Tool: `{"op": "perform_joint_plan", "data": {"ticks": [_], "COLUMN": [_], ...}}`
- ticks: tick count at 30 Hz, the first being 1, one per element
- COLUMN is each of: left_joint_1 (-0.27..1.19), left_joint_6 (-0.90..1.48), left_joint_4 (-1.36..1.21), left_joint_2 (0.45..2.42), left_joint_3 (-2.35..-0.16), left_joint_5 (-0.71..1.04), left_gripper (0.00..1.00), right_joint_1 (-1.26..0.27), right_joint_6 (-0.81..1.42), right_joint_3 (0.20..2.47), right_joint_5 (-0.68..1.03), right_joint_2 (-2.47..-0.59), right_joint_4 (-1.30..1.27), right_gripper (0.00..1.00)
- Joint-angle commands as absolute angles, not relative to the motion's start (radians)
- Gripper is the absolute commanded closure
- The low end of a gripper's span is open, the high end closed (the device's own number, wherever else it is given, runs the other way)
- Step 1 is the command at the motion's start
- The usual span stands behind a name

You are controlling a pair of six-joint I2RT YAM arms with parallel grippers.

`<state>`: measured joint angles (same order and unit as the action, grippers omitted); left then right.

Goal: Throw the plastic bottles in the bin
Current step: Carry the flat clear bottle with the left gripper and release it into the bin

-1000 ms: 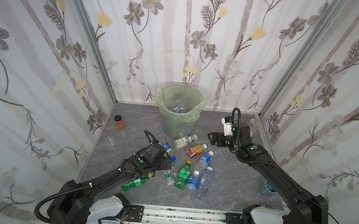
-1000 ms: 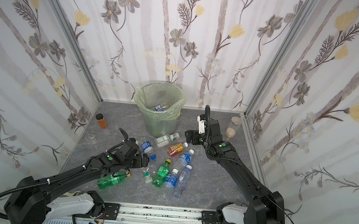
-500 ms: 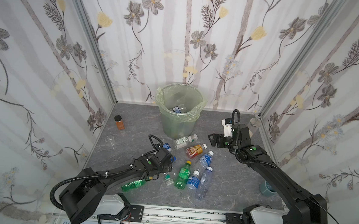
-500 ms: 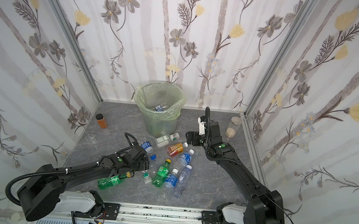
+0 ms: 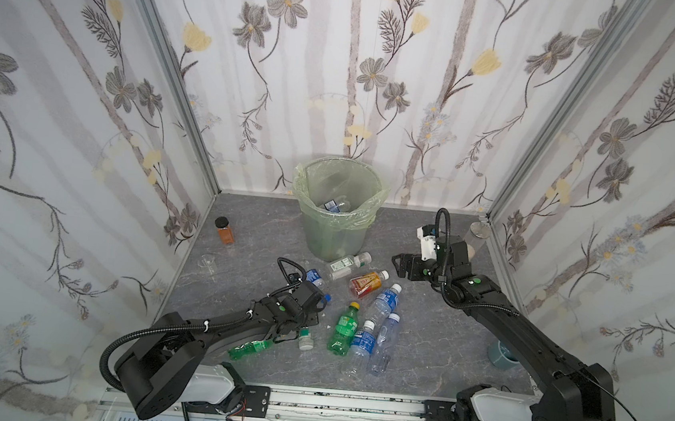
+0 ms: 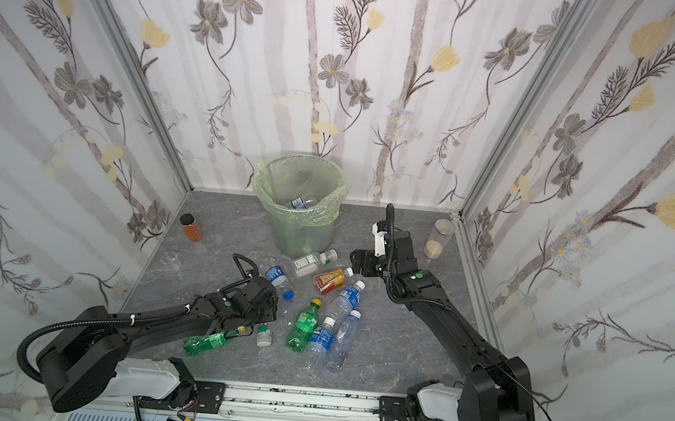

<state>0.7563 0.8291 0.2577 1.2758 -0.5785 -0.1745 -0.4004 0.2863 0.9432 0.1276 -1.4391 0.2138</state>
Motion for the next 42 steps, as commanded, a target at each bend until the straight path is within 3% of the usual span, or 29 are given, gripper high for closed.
{"op": "perform_joint_plan", "data": {"ticks": [1, 9, 15, 20, 25, 26, 27, 28, 29, 32, 34, 42], "left_joint_1": [0.752, 0.715, 0.665, 0.605, 0.52, 0.501, 0.487, 0.467, 0.451, 0.424, 0.419, 0.416], "left_joint_6": [0.861, 0.8, 0.716, 0.605, 0.521, 0.515, 0.52, 0.523, 0.515, 0.518, 0.506, 0.381], "left_joint_4": [0.252, 0.268, 0.375, 0.413, 0.425, 0.427, 0.434, 0.445, 0.456, 0.498, 0.506, 0.509], "left_joint_2": [1.198, 1.039, 1.022, 1.142, 1.441, 1.515, 1.578, 1.65, 1.714, 1.821, 1.814, 1.532], "left_joint_3": [-0.565, -0.594, -0.792, -1.117, -1.62, -1.734, -1.827, -1.931, -2.022, -2.182, -2.176, -1.77], "left_joint_5": [-0.22, -0.179, -0.164, -0.078, 0.028, 0.048, 0.054, 0.055, 0.064, 0.072, 0.059, -0.039], "left_gripper": [0.48, 0.54, 0.54, 0.53, 0.57, 0.52, 0.35, 0.07, 0.0, 0.0, 0.0, 0.0], "right_joint_1": [-0.398, -0.392, -0.391, -0.39, -0.392, -0.391, -0.392, -0.393, -0.393, -0.394, -0.393, -0.4], "right_joint_6": [0.277, 0.263, 0.256, 0.258, 0.273, 0.28, 0.289, 0.298, 0.306, 0.316, 0.316, 0.298], "right_joint_3": [0.928, 0.889, 0.857, 0.848, 0.832, 0.824, 0.815, 0.805, 0.798, 0.792, 0.788, 0.798], "right_joint_5": [0.126, 0.112, 0.107, 0.11, 0.112, 0.114, 0.117, 0.123, 0.129, 0.138, 0.132, 0.156], "right_joint_2": [-1.439, -1.442, -1.44, -1.431, -1.386, -1.373, -1.361, -1.348, -1.338, -1.314, -1.295, -1.263], "right_joint_4": [0.182, 0.181, 0.176, 0.178, 0.178, 0.176, 0.172, 0.163, 0.159, 0.172, 0.182, 0.279], "right_gripper": [0.09, 0.08, 0.08, 0.09, 0.09, 0.09, 0.09, 0.09, 0.09, 0.09, 0.09, 0.09]}}
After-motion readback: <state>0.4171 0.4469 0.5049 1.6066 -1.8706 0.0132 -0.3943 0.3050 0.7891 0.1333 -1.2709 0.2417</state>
